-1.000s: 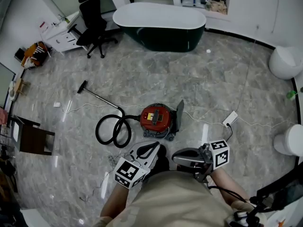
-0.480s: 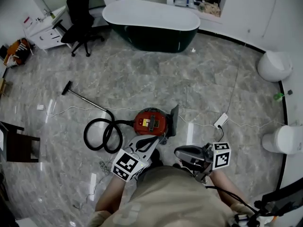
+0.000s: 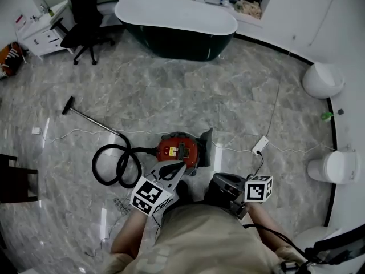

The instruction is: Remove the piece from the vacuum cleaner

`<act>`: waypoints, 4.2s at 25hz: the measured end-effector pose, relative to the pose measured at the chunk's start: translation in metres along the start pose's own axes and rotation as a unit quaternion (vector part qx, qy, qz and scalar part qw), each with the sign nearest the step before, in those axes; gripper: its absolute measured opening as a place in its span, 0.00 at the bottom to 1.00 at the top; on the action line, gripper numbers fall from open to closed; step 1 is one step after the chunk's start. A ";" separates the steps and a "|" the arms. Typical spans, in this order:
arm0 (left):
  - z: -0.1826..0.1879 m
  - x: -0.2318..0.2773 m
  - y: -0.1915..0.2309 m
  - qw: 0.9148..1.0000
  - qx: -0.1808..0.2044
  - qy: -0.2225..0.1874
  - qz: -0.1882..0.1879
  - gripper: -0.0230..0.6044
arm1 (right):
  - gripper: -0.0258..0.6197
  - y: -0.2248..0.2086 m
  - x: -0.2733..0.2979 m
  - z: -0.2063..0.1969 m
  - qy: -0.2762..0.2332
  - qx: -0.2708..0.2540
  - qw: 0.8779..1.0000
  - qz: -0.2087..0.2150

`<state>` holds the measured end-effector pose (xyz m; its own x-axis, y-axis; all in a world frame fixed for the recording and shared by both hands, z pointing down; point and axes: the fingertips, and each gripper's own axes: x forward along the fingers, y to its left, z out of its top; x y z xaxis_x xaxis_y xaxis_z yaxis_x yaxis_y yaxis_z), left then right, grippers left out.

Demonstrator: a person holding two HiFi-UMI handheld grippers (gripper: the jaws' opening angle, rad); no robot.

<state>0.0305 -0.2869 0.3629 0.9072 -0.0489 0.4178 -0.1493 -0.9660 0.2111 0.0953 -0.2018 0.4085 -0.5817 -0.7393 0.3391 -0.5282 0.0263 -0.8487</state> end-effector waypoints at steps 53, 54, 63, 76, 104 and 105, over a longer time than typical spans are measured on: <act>-0.273 0.222 0.008 0.948 -0.278 0.156 -0.015 0.04 | 0.50 -0.514 0.181 -0.044 0.231 -0.033 0.937 -0.259; -0.274 0.221 0.008 0.948 -0.277 0.156 -0.014 0.04 | 0.50 -0.518 0.182 -0.048 0.244 -0.045 0.931 -0.267; -0.292 0.217 0.015 0.946 -0.279 0.168 0.000 0.04 | 0.45 -0.541 0.171 -0.058 0.282 -0.118 0.905 -0.296; -0.278 0.234 0.002 0.943 -0.293 0.154 -0.027 0.04 | 0.26 -0.541 0.165 -0.071 0.318 -0.235 0.870 -0.293; -0.286 0.228 0.022 0.955 -0.256 0.151 -0.008 0.04 | 0.10 -0.553 0.152 -0.084 0.279 -0.218 0.882 -0.310; -0.287 0.228 0.025 0.956 -0.251 0.152 -0.007 0.04 | 0.10 -0.553 0.152 -0.082 0.277 -0.215 0.885 -0.306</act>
<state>0.1211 -0.2495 0.7171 0.7651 0.1126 0.6339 -0.3782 -0.7182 0.5841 0.2480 -0.2732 0.9624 -0.2562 -0.2638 0.9299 -0.9666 0.0760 -0.2448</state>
